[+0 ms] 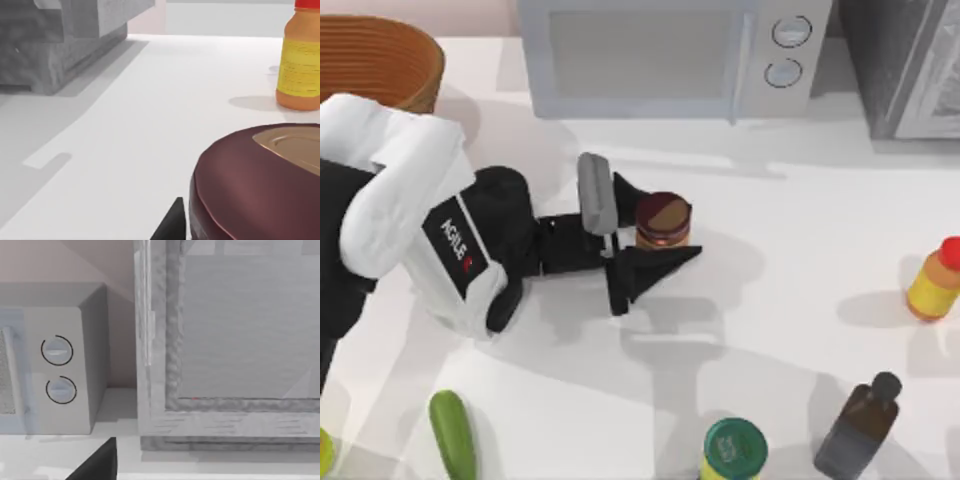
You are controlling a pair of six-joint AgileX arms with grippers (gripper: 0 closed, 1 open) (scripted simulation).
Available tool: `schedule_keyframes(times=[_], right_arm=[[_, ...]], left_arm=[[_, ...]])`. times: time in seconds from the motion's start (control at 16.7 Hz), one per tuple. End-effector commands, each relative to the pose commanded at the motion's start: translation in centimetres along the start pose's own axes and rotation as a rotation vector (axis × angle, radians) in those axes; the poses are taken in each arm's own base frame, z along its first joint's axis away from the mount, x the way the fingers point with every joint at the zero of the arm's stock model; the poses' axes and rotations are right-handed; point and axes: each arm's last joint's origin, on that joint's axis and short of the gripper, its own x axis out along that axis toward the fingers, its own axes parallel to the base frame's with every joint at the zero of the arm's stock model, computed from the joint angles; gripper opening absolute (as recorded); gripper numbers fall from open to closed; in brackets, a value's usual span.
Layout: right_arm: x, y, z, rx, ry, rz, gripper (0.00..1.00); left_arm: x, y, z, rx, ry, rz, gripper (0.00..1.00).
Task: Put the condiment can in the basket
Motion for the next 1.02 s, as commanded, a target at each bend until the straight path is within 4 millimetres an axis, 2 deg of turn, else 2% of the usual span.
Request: schedule_keyframes(times=[0.42, 0.54, 0.66, 0.72, 0.84, 1.02], right_arm=[[0.0, 0.0, 0.0, 0.0, 0.0, 0.0, 1.0], [0.0, 0.0, 0.0, 0.0, 0.0, 0.0, 1.0], [0.0, 0.0, 0.0, 0.0, 0.0, 0.0, 1.0], [0.0, 0.0, 0.0, 0.0, 0.0, 0.0, 1.0], [0.0, 0.0, 0.0, 0.0, 0.0, 0.0, 1.0], [0.0, 0.0, 0.0, 0.0, 0.0, 0.0, 1.0]], left_arm=[[0.0, 0.2, 0.5, 0.01, -0.002, -0.007, 0.0], [0.1, 1.0, 2.5, 0.043, -0.012, -0.028, 0.0], [-0.8, 2.6, 5.9, 0.092, -0.025, -0.032, 0.0], [-1.8, 3.6, 7.9, 0.116, -0.031, -0.023, 0.0], [-5.2, 5.7, 12.0, 0.154, -0.034, 0.026, 0.0], [-13.1, 8.1, 17.0, 0.161, -0.018, 0.162, 0.0]])
